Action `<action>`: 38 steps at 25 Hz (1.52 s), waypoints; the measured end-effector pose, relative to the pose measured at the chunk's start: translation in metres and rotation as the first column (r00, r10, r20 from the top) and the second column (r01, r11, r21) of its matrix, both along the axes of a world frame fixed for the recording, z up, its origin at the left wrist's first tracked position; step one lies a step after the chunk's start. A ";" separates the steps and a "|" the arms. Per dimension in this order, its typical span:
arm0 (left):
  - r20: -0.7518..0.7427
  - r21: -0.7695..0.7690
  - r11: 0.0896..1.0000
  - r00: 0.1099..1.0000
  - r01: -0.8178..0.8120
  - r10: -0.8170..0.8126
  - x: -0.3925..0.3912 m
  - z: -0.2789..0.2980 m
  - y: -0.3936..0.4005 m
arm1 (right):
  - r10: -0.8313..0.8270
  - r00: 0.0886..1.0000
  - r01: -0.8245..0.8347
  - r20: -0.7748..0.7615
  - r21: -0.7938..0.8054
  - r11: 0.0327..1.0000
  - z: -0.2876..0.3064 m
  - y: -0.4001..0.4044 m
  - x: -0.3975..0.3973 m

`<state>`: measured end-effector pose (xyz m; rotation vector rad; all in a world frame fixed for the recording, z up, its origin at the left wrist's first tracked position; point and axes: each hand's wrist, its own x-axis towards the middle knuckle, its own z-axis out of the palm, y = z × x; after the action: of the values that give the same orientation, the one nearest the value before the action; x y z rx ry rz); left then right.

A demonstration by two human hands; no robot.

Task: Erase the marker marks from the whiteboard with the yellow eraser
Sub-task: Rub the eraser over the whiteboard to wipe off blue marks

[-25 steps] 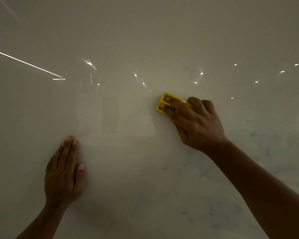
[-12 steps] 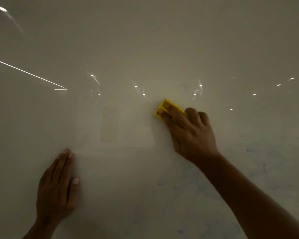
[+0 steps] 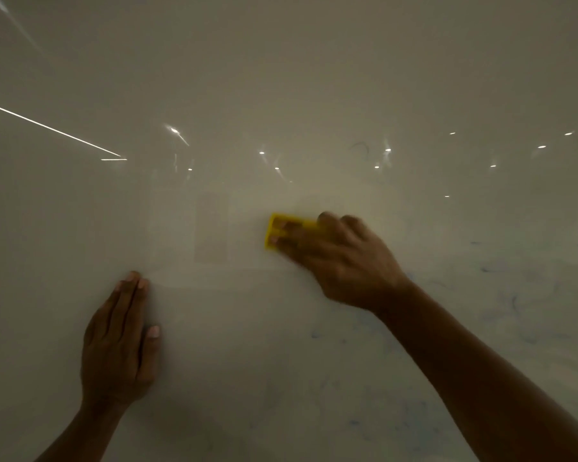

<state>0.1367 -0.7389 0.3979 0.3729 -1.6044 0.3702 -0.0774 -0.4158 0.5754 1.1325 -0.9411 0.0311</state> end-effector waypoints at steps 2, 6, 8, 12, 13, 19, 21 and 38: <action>-0.001 -0.010 1.000 1.000 0.002 -0.002 -0.001 -0.002 -0.002 | 0.122 0.958 -0.033 0.260 -0.323 0.946 0.005 0.005 0.001; 0.000 -0.015 1.000 1.000 0.014 -0.014 -0.001 -0.002 -0.002 | 0.057 0.991 -0.044 0.120 -0.105 0.993 -0.024 -0.022 0.019; -0.004 -0.008 1.000 1.000 0.022 -0.022 -0.001 -0.002 -0.002 | 0.002 0.998 0.000 0.056 -0.045 0.999 -0.014 -0.018 0.017; -0.007 -0.014 1.000 1.000 0.021 -0.021 -0.003 -0.003 -0.001 | 0.181 0.927 -0.050 0.328 -0.369 0.928 -0.020 -0.041 0.033; -0.010 -0.020 1.000 1.000 0.015 -0.016 -0.002 -0.003 -0.001 | 0.118 0.965 -0.063 0.236 -0.229 0.971 -0.031 -0.053 0.040; -0.023 -0.028 0.999 0.999 0.022 -0.023 -0.001 -0.002 -0.001 | 0.159 0.939 -0.045 0.305 -0.348 0.936 -0.031 -0.062 0.048; -0.017 -0.047 0.999 1.000 0.019 -0.020 -0.001 -0.002 -0.003 | 0.159 0.937 -0.060 0.310 -0.305 0.950 -0.056 -0.085 0.062; -0.015 -0.072 0.996 0.999 0.042 -0.044 0.001 0.000 -0.001 | 0.135 0.970 -0.147 0.200 0.047 0.988 -0.150 -0.087 0.077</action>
<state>0.1380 -0.7401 0.3979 0.2854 -1.5759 0.3900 -0.0004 -0.5029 0.4254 1.2687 -1.0398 0.2354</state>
